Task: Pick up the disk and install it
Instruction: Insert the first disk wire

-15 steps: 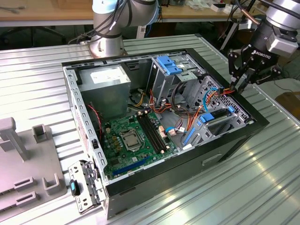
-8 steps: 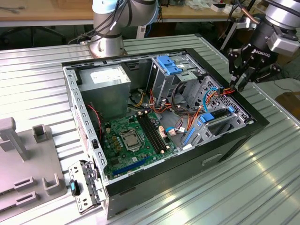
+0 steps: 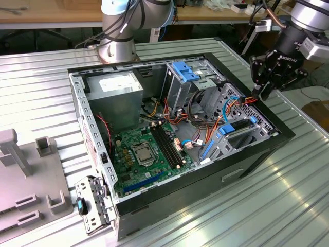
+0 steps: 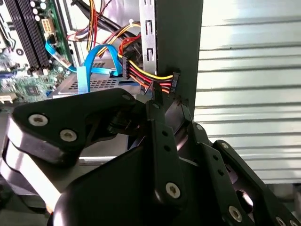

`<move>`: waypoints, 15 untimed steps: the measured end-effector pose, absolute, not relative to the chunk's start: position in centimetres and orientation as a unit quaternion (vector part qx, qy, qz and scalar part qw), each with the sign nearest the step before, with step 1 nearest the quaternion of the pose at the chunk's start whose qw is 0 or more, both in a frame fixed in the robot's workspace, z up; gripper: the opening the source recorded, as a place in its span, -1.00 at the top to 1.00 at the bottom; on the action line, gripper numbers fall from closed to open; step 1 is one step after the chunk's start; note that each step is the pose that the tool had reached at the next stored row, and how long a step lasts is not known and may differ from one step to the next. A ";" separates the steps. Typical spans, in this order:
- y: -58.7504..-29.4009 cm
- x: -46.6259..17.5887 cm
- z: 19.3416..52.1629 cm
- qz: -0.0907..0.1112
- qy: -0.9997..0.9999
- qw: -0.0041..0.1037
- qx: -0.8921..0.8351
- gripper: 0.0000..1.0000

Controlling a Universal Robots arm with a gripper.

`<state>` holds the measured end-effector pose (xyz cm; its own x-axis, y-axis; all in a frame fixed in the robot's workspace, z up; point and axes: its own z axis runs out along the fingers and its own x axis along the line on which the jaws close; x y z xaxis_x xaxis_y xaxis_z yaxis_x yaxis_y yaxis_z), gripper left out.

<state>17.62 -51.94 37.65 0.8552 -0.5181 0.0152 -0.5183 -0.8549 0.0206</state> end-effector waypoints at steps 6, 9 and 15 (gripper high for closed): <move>-51.9 17.6 37.6 0.006 -0.210 0.011 0.978 0.40; -51.9 17.6 37.6 0.007 -0.187 0.011 0.982 0.40; -51.9 17.6 37.4 0.010 -0.126 0.010 0.992 0.40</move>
